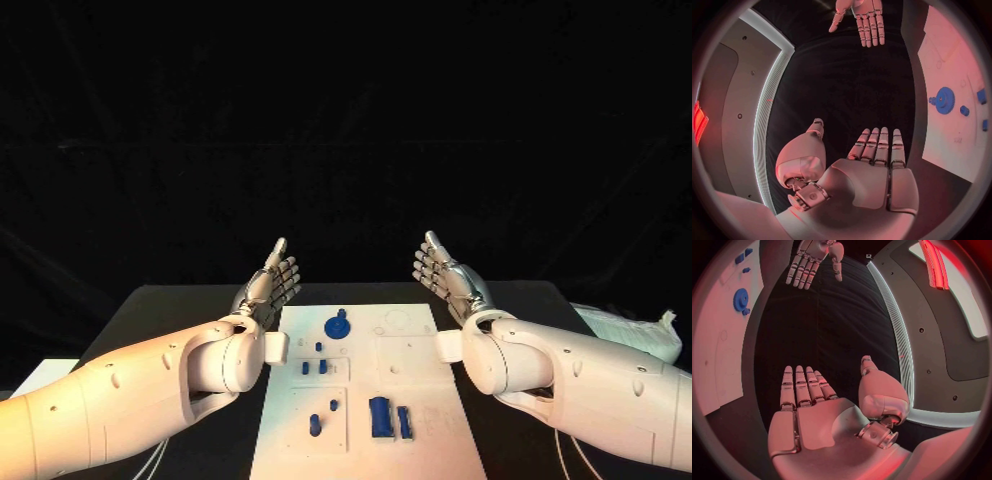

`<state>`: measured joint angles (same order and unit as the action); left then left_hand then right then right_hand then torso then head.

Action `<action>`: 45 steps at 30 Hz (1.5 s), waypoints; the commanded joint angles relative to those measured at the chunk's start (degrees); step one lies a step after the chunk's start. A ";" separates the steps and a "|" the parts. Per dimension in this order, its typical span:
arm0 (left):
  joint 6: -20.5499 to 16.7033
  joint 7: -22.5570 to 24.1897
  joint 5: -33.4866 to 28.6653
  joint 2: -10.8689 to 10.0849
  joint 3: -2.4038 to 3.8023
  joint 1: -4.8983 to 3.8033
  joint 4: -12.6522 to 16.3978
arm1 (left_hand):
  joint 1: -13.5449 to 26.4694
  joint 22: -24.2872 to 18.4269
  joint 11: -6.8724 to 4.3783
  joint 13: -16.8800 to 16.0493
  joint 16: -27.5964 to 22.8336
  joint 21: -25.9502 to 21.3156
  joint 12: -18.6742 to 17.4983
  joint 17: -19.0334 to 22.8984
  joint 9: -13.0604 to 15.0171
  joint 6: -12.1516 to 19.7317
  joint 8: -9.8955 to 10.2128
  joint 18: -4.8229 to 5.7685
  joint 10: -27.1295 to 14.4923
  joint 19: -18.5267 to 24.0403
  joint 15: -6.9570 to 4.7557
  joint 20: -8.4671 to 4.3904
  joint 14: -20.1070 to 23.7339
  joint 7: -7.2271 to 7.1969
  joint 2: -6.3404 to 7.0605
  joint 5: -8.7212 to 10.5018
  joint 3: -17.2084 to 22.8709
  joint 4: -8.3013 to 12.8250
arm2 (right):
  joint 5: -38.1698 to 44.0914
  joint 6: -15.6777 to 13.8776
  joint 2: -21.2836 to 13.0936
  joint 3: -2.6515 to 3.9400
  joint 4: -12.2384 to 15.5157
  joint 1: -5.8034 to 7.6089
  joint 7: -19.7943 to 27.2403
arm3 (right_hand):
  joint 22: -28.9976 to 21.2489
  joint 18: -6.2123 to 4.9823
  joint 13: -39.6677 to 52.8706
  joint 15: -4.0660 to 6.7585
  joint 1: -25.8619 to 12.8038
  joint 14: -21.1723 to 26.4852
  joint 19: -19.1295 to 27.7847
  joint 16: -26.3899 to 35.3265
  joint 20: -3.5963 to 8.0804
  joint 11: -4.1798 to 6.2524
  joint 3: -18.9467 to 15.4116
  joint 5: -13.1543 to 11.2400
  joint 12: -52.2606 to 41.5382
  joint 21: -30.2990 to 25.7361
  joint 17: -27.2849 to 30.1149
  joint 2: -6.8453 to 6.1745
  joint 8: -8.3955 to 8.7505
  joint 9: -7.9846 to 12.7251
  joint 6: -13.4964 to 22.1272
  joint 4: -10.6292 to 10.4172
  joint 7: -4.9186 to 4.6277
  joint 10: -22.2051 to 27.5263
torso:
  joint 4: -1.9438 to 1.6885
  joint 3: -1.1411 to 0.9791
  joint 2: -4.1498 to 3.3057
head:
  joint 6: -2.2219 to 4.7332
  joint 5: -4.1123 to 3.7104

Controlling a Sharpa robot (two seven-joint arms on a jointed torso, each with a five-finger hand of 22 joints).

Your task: Assemble the parts on the task board

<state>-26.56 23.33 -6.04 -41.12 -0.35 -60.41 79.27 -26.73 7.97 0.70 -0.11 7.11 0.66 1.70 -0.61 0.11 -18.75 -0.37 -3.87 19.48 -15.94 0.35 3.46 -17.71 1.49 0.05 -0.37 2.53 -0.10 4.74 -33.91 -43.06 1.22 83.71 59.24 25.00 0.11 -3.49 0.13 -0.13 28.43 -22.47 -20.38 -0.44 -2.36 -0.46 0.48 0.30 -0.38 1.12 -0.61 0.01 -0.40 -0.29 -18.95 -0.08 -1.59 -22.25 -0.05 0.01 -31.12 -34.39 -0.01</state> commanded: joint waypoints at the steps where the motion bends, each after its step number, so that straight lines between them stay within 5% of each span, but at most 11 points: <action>1: -11.80 4.84 4.36 -1.35 0.18 0.11 4.40 | 8.52 -2.56 -0.70 0.11 -2.29 -0.66 -1.70 0.61 -0.11 5.95 0.37 3.87 -6.22 5.05 -0.35 -3.46 5.68 -1.49 -0.05 0.37 -2.53 0.10 | -3.80 -8.02 -0.84 -0.56 3.27 0.47 4.06 | -0.11 3.49 -0.13 0.13 -9.06 7.16 6.47 0.44 2.36 0.46 -0.48 -0.30 0.38 -1.12 0.61 -0.01 0.40 0.29 6.03 0.08 1.59 7.06 | 0.05 -0.01 -0.06 | 0.01 0.01; 8: -17.11 6.34 5.91 -3.40 0.34 0.24 10.19 | 13.21 -3.95 -0.70 0.11 -7.11 -0.66 -1.70 0.61 -0.11 9.27 0.37 3.87 -9.64 7.88 -0.35 -3.46 8.77 -1.49 -0.05 0.37 -2.53 0.10 | -4.74 -10.21 -1.63 -1.22 6.24 0.92 4.79 | -0.11 3.49 -0.13 0.13 -14.07 11.13 10.07 0.44 2.36 0.46 -0.48 -0.30 0.38 -1.12 0.61 -0.01 0.40 0.29 9.39 0.08 1.59 11.01 | 0.05 -0.01 -0.06 | 0.01 0.01; 9: -17.36 6.41 5.99 -3.50 0.35 0.25 10.47 | 13.75 -7.97 -0.70 0.11 -7.11 -0.66 -1.70 0.61 -0.11 9.63 0.37 3.87 -10.00 8.21 -0.35 -3.46 9.12 -1.49 -0.05 0.37 -2.53 0.10 | -4.74 -10.21 -1.63 -1.22 6.24 0.92 4.79 | -0.11 3.49 -0.13 0.13 -14.63 11.56 10.49 0.44 2.36 0.46 -0.48 -0.30 0.38 -1.12 0.61 -0.01 0.40 0.29 9.76 0.08 1.59 11.43 | 0.05 -0.01 -0.06 | 0.01 0.01; 26: -17.56 6.47 6.04 -3.57 0.35 0.25 10.68 | 20.16 -7.97 -0.70 0.11 -7.11 -0.66 -1.70 0.61 -0.11 14.18 0.37 3.87 -14.73 11.90 -0.35 -3.46 13.39 -1.49 -0.05 0.37 -2.53 0.10 | -4.74 -10.21 -1.63 -1.22 6.24 0.92 4.79 | -0.11 3.49 -0.13 0.13 -21.51 17.07 15.37 0.44 2.36 0.46 -0.48 -0.30 0.38 -1.12 0.61 -0.01 0.40 0.29 14.33 0.08 1.59 16.91 | 0.05 -0.01 -0.06 | 0.01 0.01; 27: -17.56 6.47 6.04 -3.57 0.35 0.25 10.68 | 20.88 -7.97 -0.70 0.11 -7.11 -0.66 -1.70 0.61 -0.11 14.71 0.37 3.87 -15.31 15.94 -0.35 -3.46 17.71 -1.49 -0.05 0.37 -2.53 0.10 | -4.74 -10.21 -1.63 -1.22 6.24 0.92 4.79 | -0.11 3.49 -0.13 0.13 -21.74 17.19 15.63 0.44 2.36 0.46 -0.48 -0.30 0.38 -1.12 0.61 -0.01 0.40 0.29 14.40 0.08 1.59 16.99 | 0.05 -0.01 -0.06 | 0.01 0.01; 28: -17.56 6.47 6.04 -3.57 0.35 0.25 10.68 | 22.05 -7.97 -0.70 0.11 -7.11 -0.66 -1.70 0.61 -0.11 18.75 0.37 3.87 -19.48 15.94 -0.35 -3.46 17.71 -1.49 -0.05 0.37 -2.53 0.10 | -4.74 -10.21 -1.63 -1.22 6.24 0.92 4.79 | -0.11 3.49 -0.13 0.13 -22.50 17.87 16.19 0.44 2.36 0.46 -0.48 -0.30 0.38 -1.12 0.61 -0.01 0.40 0.29 14.93 0.08 1.59 17.64 | 0.05 -0.01 -0.06 | 0.01 0.01; 29: -17.56 6.47 6.04 -3.57 0.35 0.25 10.68 | 22.63 -7.97 -0.70 0.11 -7.11 -0.66 -1.70 0.61 -0.11 18.75 0.37 3.87 -19.48 15.94 -0.35 -3.46 17.71 -1.49 -0.05 0.37 -2.53 0.10 | -4.74 -10.21 -1.63 -1.22 6.24 0.92 4.79 | -0.11 3.49 -0.13 0.13 -23.54 22.47 20.38 0.44 2.36 0.46 -0.48 -0.30 0.38 -1.12 0.61 -0.01 0.40 0.29 18.95 0.08 1.59 22.25 | 0.05 -0.01 -0.06 | 0.01 0.01; 30: -17.56 6.47 6.04 -3.57 0.35 0.25 10.68 | 26.73 -7.97 -0.70 0.11 -7.11 -0.66 -1.70 0.61 -0.11 18.75 0.37 3.87 -19.48 15.94 -0.35 -3.46 17.71 -1.49 -0.05 0.37 -2.53 0.10 | -4.74 -10.21 -1.63 -1.22 6.24 0.92 4.79 | -0.11 3.49 -0.13 0.13 -28.43 22.47 20.38 0.44 2.36 0.46 -0.48 -0.30 0.38 -1.12 0.61 -0.01 0.40 0.29 18.95 0.08 1.59 22.25 | 0.05 -0.01 -0.06 | 0.01 0.01; 45: -17.56 6.47 6.04 -3.57 0.35 0.25 10.68 | 26.73 -7.97 -0.70 0.11 -7.11 -0.66 -1.70 0.61 -0.11 18.75 0.37 3.87 -19.48 15.94 -0.35 -3.46 17.71 -1.49 -0.05 0.37 -2.53 0.10 | -4.74 -10.21 -1.63 -1.22 6.24 0.92 4.79 | -0.11 3.49 -0.13 0.13 -28.43 22.47 20.38 0.44 2.36 0.46 -0.48 -0.30 0.38 -1.12 0.61 -0.01 0.40 0.29 18.95 0.08 1.59 22.25 | 0.05 -0.01 -0.06 | 0.01 0.01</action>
<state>-43.88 28.78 -0.65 -44.73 -0.06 -60.18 89.82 -0.44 0.06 -0.01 -0.09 0.38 0.21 0.33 -0.09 0.09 -0.28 -0.39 -0.86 0.30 -0.21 0.02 0.01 -0.32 -0.03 0.00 -0.39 0.32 0.02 -0.34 -44.27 -44.71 -0.01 89.87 60.15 28.90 0.05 -0.35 0.10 0.01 0.31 -0.29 -0.26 -0.23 -0.02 0.03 0.32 0.30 -0.39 0.22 -0.09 -0.01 -0.19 -0.10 -0.20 0.07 0.02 -0.28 0.00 0.00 -31.18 -34.37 0.01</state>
